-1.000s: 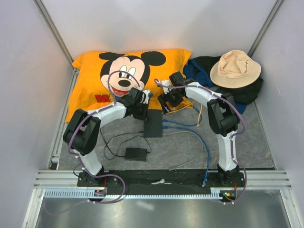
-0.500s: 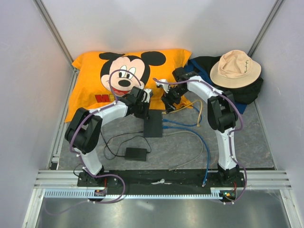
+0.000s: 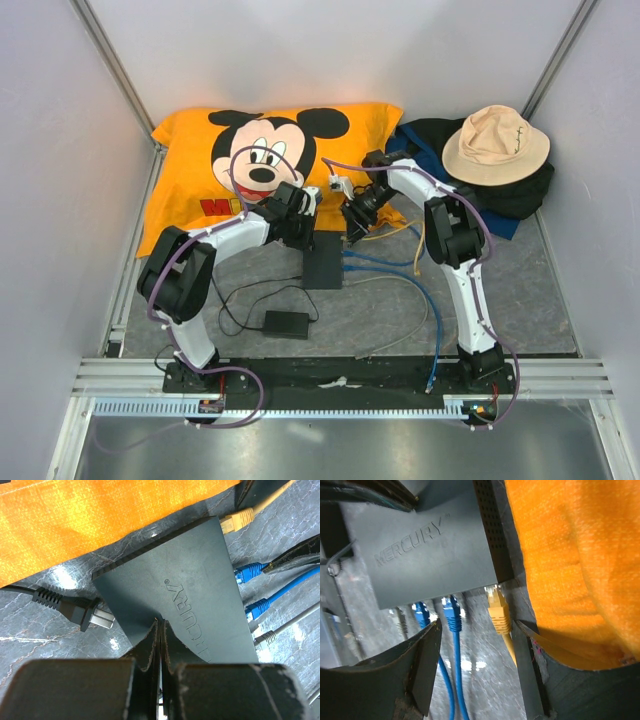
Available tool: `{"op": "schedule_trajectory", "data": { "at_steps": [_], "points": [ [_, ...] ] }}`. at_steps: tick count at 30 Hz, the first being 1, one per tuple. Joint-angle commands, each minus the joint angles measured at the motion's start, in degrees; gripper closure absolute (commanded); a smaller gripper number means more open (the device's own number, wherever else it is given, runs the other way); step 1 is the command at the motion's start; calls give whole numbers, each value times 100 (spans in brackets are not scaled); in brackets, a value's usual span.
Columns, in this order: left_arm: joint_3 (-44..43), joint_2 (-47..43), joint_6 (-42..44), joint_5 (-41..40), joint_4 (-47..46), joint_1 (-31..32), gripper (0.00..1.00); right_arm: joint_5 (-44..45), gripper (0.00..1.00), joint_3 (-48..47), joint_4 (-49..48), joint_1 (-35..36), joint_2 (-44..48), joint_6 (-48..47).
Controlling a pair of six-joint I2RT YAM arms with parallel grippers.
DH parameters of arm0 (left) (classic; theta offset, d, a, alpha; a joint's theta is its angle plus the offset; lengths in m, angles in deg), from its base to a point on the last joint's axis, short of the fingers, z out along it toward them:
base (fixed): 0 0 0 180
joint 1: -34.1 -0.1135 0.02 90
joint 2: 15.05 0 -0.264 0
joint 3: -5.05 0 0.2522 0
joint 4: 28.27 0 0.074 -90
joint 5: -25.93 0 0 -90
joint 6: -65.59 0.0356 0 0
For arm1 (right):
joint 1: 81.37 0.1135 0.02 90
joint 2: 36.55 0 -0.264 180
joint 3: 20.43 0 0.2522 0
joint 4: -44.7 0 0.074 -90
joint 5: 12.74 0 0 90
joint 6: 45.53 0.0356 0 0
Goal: Pull the plug from the switch port
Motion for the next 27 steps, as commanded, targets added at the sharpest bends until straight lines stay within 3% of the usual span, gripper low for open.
{"op": "schedule_trajectory", "data": {
  "at_steps": [1,10,18,21,27],
  "points": [
    [266,436,319,-398,656,6,98,-503,34,-291,332,-68,-543,265],
    [240,488,372,-336,665,15,98,-680,38,-828,166,-385,-1291,1248],
    [205,541,381,-327,682,76,98,348,42,-723,-335,-411,-1379,1874],
    [213,524,372,-353,665,85,98,803,38,-705,-607,-403,-1379,2313],
    [213,523,372,-362,682,85,98,1481,49,-696,-687,-385,-1467,2472]
  ]
}}
